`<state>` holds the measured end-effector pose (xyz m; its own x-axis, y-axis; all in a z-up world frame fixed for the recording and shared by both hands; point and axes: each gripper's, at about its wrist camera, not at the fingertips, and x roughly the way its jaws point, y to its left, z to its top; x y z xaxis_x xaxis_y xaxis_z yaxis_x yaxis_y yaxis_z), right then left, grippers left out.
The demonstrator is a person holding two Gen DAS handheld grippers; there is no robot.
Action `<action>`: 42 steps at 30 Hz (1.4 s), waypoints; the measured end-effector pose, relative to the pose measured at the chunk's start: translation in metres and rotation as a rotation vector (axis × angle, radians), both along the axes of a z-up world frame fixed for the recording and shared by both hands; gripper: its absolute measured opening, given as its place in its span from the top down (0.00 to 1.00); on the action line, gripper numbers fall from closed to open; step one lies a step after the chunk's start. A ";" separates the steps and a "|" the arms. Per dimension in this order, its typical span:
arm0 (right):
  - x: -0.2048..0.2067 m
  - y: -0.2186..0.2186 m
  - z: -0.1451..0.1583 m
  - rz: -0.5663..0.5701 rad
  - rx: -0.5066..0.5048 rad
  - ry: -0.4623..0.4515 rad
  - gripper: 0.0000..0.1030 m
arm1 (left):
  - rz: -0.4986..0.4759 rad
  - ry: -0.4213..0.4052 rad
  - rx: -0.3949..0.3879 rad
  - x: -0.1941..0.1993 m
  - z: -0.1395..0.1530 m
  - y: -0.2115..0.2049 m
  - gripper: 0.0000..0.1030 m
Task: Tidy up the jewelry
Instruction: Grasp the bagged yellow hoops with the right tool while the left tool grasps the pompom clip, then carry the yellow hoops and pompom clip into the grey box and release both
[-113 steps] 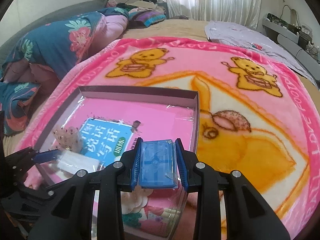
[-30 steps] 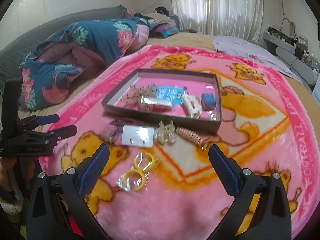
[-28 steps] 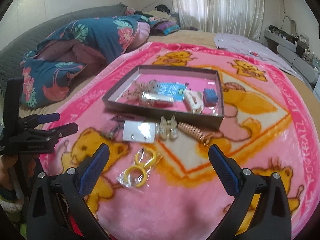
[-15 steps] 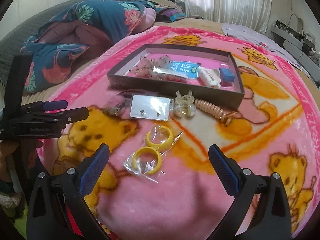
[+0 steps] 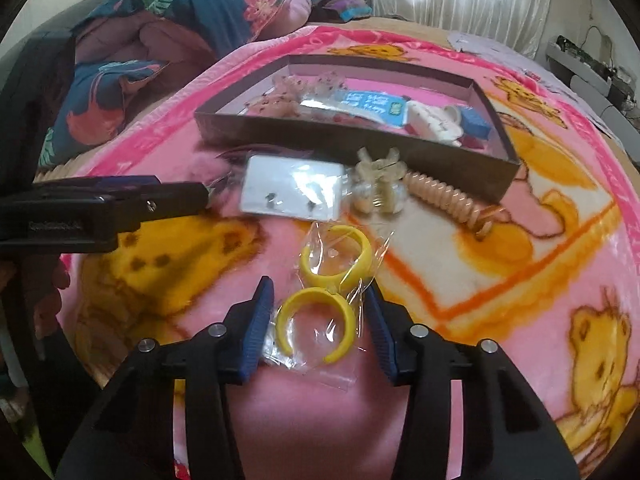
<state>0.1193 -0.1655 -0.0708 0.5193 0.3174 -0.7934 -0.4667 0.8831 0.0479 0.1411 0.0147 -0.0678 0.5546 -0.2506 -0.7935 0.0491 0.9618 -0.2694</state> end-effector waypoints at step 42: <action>0.002 -0.013 0.044 0.075 0.191 -0.068 0.62 | 0.041 -0.163 -0.037 -0.025 0.051 0.027 0.75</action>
<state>0.1216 -0.1787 -0.0273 0.5389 0.4983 -0.6792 -0.5388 0.8237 0.1768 0.1165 0.0416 -0.0173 0.6855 -0.2526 -0.6829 0.0559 0.9534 -0.2966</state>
